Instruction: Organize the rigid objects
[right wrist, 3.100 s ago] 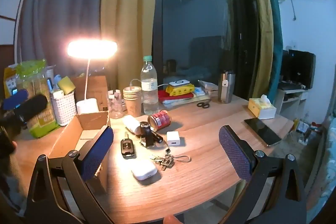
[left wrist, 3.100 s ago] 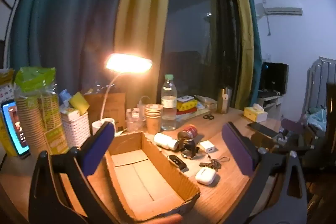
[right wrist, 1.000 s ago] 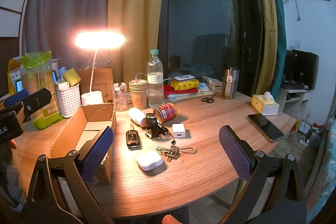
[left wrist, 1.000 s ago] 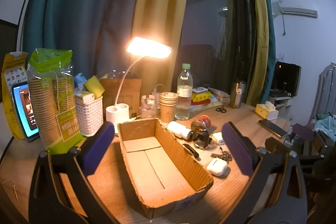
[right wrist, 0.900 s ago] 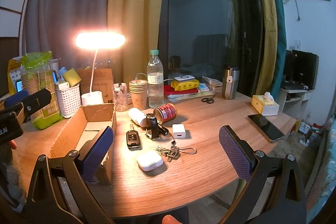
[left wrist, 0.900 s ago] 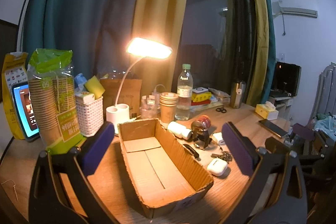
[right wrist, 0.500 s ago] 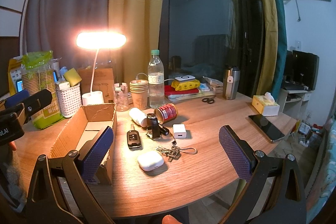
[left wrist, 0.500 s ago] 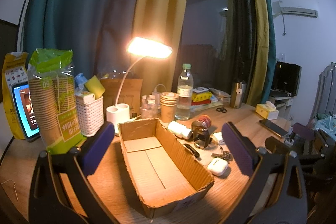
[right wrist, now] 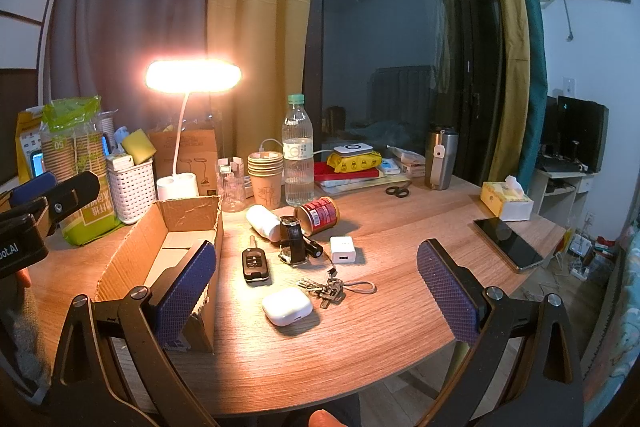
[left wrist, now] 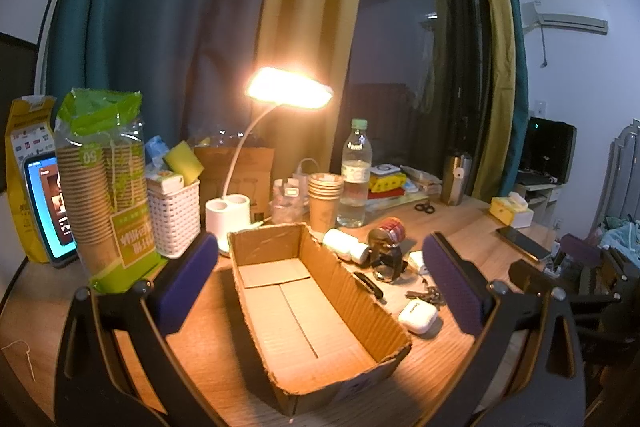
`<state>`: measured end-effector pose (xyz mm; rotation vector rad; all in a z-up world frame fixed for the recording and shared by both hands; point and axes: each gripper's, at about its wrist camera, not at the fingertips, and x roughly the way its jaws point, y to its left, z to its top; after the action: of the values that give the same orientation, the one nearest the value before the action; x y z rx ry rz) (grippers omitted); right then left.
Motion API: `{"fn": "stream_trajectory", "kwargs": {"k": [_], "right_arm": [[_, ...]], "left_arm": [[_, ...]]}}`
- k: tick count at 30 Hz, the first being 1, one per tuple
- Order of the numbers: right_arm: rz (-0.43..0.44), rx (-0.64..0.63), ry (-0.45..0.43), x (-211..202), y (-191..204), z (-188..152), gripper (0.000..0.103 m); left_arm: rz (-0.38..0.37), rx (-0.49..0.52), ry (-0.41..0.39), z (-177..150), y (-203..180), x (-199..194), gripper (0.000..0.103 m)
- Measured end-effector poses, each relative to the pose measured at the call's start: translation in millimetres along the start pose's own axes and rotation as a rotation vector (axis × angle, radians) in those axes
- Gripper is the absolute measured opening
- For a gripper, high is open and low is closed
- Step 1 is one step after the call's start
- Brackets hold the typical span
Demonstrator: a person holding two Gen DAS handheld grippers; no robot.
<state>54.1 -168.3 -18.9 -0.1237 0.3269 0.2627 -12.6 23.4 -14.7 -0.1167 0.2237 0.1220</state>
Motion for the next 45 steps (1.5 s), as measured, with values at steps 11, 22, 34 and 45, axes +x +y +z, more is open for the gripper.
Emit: {"fn": "stream_trajectory", "kwargs": {"k": [11,22,34,45], "right_arm": [[-0.02,0.0,0.027,16,-1,-2,0.102],[-0.025,0.006,0.123,56,-10,-23,0.102],[-0.01,0.011,0.18,75,-6,-36,0.102],[0.002,0.026,0.211,83,-10,-45,0.102]], "left_arm": [[0.075,-0.02,0.08,-8,23,26,0.102],[0.158,-0.042,0.246,-41,54,72,0.102],[0.111,-0.054,0.41,-68,58,94,0.085],[0.066,-0.075,0.534,-84,58,114,0.047]]}}
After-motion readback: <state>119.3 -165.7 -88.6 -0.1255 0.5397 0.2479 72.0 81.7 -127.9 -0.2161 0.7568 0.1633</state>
